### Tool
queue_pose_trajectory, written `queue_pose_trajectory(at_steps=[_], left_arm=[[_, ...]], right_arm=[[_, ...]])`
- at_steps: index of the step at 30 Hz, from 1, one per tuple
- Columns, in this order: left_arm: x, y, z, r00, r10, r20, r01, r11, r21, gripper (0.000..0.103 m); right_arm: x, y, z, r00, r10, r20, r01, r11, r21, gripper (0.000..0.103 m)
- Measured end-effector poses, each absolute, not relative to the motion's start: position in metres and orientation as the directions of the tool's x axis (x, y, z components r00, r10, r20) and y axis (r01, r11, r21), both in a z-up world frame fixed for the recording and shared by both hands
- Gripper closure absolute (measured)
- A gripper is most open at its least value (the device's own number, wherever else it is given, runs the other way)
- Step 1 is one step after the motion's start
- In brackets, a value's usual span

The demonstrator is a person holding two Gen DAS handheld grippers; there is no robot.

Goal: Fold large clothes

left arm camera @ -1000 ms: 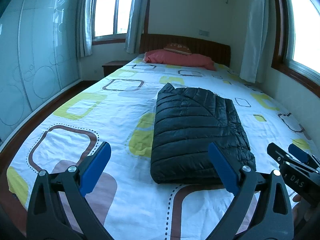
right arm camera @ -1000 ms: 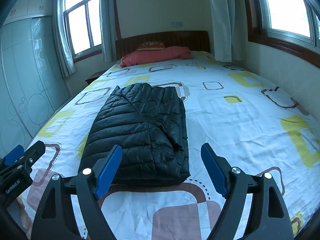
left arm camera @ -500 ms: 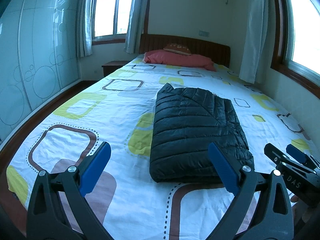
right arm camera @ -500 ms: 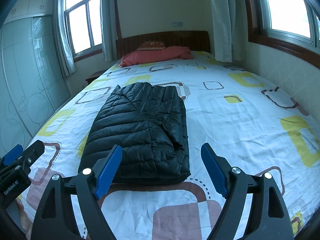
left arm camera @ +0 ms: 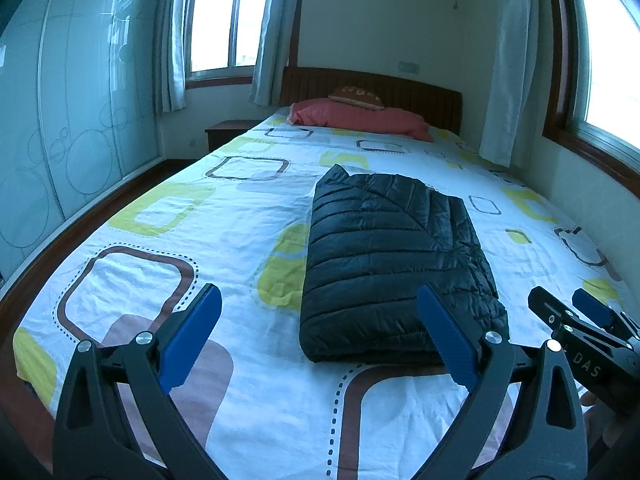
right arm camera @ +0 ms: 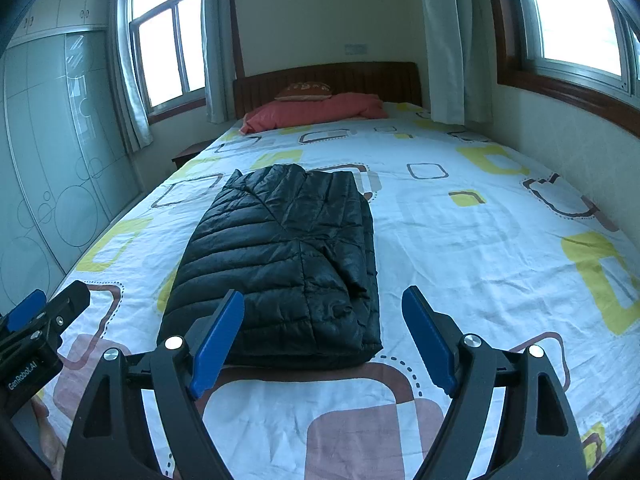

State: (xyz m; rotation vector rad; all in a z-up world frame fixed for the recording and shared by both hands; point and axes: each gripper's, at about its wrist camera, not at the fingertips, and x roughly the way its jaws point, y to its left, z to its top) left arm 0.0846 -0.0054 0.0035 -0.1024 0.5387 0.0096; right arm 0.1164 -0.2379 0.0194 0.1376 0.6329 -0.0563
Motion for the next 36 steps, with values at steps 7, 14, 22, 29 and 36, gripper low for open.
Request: queue_pose_trajectory(at_steps=[7,14,22,29,36], left_arm=[[0.084,-0.006,0.005,0.865,0.003,-0.502,-0.050,0.996,-0.079,0.005],[0.080,-0.010,0.006,0.870,-0.004,-0.494,-0.040,0.996,-0.079,0.005],[0.079,-0.015,0.008,0.879,-0.005,-0.477,-0.031,0.997,-0.067,0.005],[0.081,-0.017,0.002,0.871,-0.020,-0.490,-0.020,0.997,-0.075,0.002],[0.085,-0.020,-0.005,0.860,-0.023,-0.510,-0.014,0.998,-0.069,0.002]], right_arm=[[0.116,-0.237,0.019,0.805,-0.010,-0.593,0.094,0.989,0.111,0.023],[0.116,-0.237,0.019,0.806,-0.009,-0.592,0.092,0.990,0.110,0.023],[0.115,-0.235,0.018,0.806,-0.010,-0.592,0.093,0.990,0.110,0.023],[0.116,-0.234,0.014,0.801,-0.005,-0.598,0.086,0.991,0.107,0.023],[0.121,-0.235,0.006,0.791,0.003,-0.612,0.078,0.991,0.106,0.023]])
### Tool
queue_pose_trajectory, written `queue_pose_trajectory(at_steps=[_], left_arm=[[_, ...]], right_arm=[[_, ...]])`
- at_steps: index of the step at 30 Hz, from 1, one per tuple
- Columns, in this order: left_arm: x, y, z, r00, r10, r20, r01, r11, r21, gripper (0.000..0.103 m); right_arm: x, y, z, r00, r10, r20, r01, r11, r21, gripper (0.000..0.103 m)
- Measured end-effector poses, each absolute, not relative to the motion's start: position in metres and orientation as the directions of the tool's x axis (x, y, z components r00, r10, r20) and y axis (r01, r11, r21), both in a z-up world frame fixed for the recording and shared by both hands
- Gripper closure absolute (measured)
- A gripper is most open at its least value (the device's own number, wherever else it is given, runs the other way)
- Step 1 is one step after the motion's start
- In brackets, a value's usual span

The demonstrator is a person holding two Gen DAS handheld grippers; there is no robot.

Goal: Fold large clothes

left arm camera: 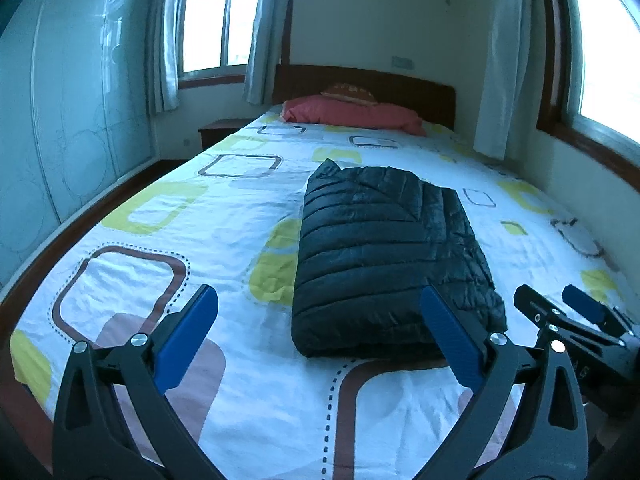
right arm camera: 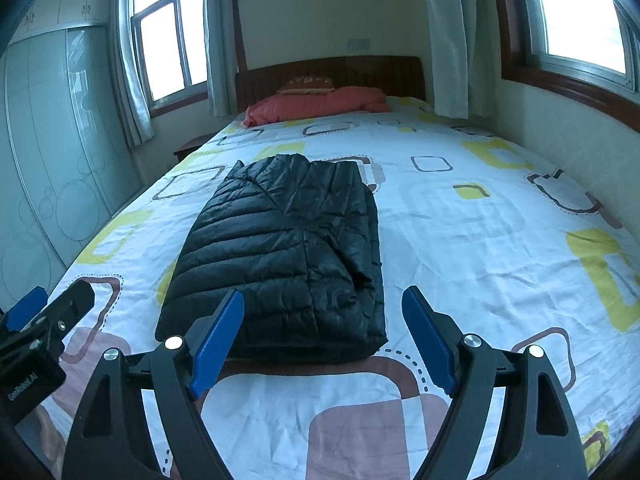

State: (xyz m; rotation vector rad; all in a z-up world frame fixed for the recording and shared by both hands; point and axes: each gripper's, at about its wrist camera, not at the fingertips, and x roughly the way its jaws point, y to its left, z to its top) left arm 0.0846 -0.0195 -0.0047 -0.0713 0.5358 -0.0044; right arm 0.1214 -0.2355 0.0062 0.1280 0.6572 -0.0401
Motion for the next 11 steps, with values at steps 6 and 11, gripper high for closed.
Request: queue_pose_trajectory(at_steps=[6,11], left_arm=[[0.093,-0.018,-0.014,0.857,0.040,-0.514,-0.063,0.998,-0.027,0.002],[0.118,-0.010,-0.034,0.816,0.057,-0.576,-0.074,0.997,-0.007,0.002]], right_arm=[[0.128,-0.242,-0.001,0.781,0.008,-0.625,0.080,0.990,0.112,0.023],[0.140,-0.257,-0.015,0.761,0.007,-0.649,0.099,0.987,0.127,0.023]])
